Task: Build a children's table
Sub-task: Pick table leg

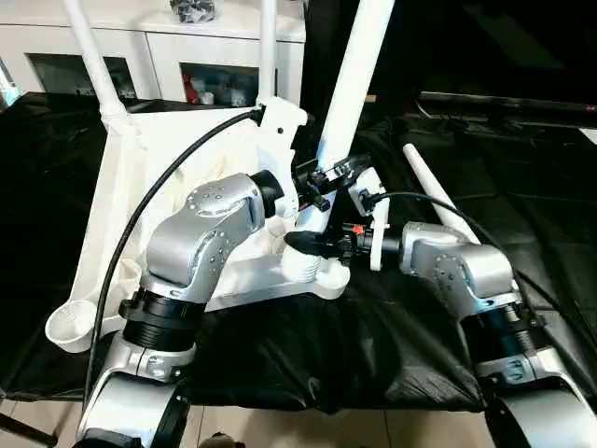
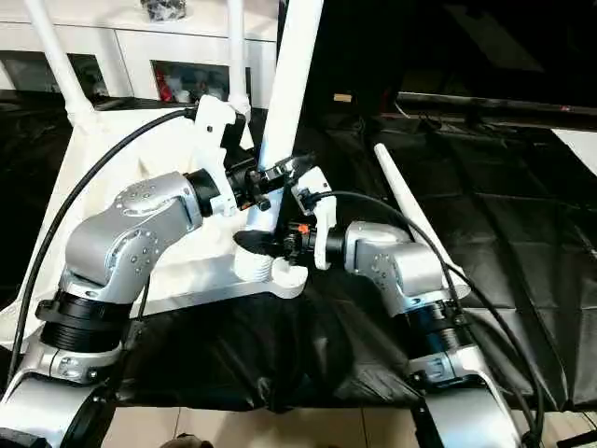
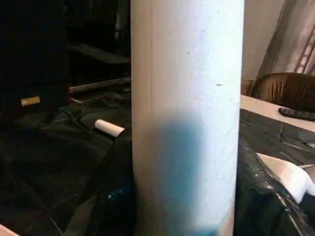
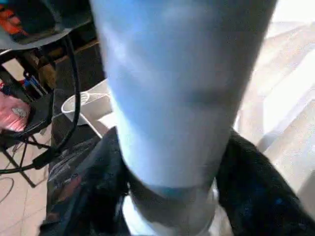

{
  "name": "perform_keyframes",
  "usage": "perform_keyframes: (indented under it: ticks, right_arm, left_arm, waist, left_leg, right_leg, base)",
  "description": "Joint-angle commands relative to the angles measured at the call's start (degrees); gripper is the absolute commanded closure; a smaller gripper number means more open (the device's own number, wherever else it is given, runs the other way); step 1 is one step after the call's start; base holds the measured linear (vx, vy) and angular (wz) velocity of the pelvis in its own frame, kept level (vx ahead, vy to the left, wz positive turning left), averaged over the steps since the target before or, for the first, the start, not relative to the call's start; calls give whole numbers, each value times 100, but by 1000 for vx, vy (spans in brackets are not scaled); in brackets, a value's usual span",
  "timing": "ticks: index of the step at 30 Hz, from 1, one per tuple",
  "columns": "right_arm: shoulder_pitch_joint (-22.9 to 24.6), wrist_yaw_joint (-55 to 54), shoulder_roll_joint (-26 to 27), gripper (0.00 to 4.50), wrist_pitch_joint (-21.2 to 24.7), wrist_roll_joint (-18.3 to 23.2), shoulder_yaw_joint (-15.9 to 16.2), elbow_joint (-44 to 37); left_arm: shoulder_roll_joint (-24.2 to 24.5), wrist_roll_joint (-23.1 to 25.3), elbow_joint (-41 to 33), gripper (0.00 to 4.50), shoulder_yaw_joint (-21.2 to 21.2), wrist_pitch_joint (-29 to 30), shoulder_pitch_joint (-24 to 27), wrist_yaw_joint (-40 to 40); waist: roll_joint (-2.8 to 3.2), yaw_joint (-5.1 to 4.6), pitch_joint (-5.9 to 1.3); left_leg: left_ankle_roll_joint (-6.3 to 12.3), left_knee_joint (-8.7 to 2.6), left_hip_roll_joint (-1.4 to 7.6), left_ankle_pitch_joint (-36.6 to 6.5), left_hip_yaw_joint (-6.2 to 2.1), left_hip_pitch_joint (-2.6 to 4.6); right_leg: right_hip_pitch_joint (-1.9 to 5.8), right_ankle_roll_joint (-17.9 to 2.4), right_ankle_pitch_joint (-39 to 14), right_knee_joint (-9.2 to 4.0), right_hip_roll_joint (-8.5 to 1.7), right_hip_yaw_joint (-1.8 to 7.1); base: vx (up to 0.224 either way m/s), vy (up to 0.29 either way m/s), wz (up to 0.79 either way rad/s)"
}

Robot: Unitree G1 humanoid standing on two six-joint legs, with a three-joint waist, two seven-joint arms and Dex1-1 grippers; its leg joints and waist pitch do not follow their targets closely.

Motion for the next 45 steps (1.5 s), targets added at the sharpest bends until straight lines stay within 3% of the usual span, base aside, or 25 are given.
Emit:
perform_keyframes:
  ticks: [1, 14, 15, 19, 22, 32, 33, 34, 35, 38, 41, 43, 45]
  right_arm:
    - [-123, -66, -19, 158, -111, -49, -112, 41]
    - [-106, 73, 40, 158, -105, 101, -179, 42]
    - [-107, 86, 49, 184, -97, 112, -186, 38]
    - [-93, 122, 49, 197, -99, 113, -182, 20]
    - [-82, 146, 32, 238, -112, 86, -165, 24]
    - [-63, 216, -16, 259, -159, 13, -84, 27]
    - [-64, 218, -13, 259, -170, 4, -86, 34]
    - [-65, 218, -12, 259, -171, 3, -87, 35]
    - [-65, 207, -5, 259, -183, -6, -94, 43]
    - [-41, 133, 25, 259, -229, -16, -130, 39]
    - [-56, -258, 183, 261, -501, -60, -365, 155]
    - [-79, -365, 221, 261, -519, -50, -438, 197]
    - [-120, -650, 277, 261, -710, -24, -686, 255]
  left_arm:
    - [-11, 9, -7, 265, -99, 30, -58, -94]
    - [-108, -207, -39, 265, 68, 157, -90, -96]
    - [-116, -221, -32, 265, 84, 160, -95, -93]
    - [-135, -246, -17, 265, 115, 178, -106, -99]
    - [-123, -239, -15, 265, 101, 180, -108, -106]
    - [-86, -175, -1, 265, 38, 202, -125, -109]
    - [-110, -146, 37, 230, 64, 238, -146, -10]
    - [-117, -153, 44, 230, 74, 246, -149, 0]
    - [-183, -249, 116, 192, 175, 292, -179, 32]
    - [-297, -273, 164, 186, 370, -96, -235, 123]
    - [-642, -509, 399, 164, 1182, -873, -531, 739]
    - [-640, -586, 406, 163, 1306, -817, -589, 824]
    - [-342, -604, 325, 163, 1335, -815, -525, 478]
  waist:
    - [5, -8, -456]
    - [15, -4, -452]
    - [17, -6, -452]
    - [19, -1, -458]
    - [18, -3, -453]
    - [24, -2, -460]
    - [26, -2, -459]
    - [27, -6, -460]
    - [23, -4, -455]
    - [11, -2, -458]
    - [30, 6, -464]
    - [16, -5, -477]
    - [13, -12, -458]
  left_leg:
    - [-184, -414, 229, -1352, -126, 127]
    - [-163, -413, 228, -1419, -126, 135]
    - [-171, -415, 230, -1434, -129, 133]
    - [-156, -411, 227, -1386, -127, 130]
    - [-166, -414, 227, -1415, -128, 132]
    - [-162, -410, 229, -1369, -127, 137]
    - [-158, -411, 230, -1369, -127, 138]
    - [-162, -411, 231, -1369, -126, 134]
    - [-161, -408, 222, -1398, -123, 138]
    - [-152, -406, 222, -1375, -125, 126]
    - [-155, -394, 221, -1367, -127, 126]
    - [-177, -399, 221, -1406, -135, 130]
    - [-160, -407, 216, -1443, -133, 137]
  right_leg:
    - [285, -1004, -1581, -415, -292, 233]
    - [283, -1018, -1654, -429, -295, 233]
    - [287, -1015, -1665, -432, -296, 229]
    - [291, -1023, -1595, -421, -294, 231]
    - [289, -1020, -1626, -425, -291, 230]
    - [291, -1057, -1507, -411, -289, 231]
    - [290, -1060, -1506, -412, -290, 231]
    - [294, -1066, -1492, -407, -289, 232]
    - [290, -1057, -1556, -422, -289, 230]
    - [299, -1040, -1572, -426, -294, 231]
    - [301, -1070, -1502, -445, -304, 230]
    - [304, -1093, -1480, -415, -301, 219]
    - [290, -1029, -1655, -433, -306, 218]
  base:
    - [0, 0, 0]
    - [0, 0, 0]
    - [0, 0, 0]
    - [0, 0, 0]
    - [0, 0, 0]
    - [0, 0, 0]
    - [0, 0, 0]
    - [0, 0, 0]
    - [0, 0, 0]
    - [0, 0, 0]
    - [0, 0, 0]
    - [0, 0, 0]
    - [0, 0, 0]
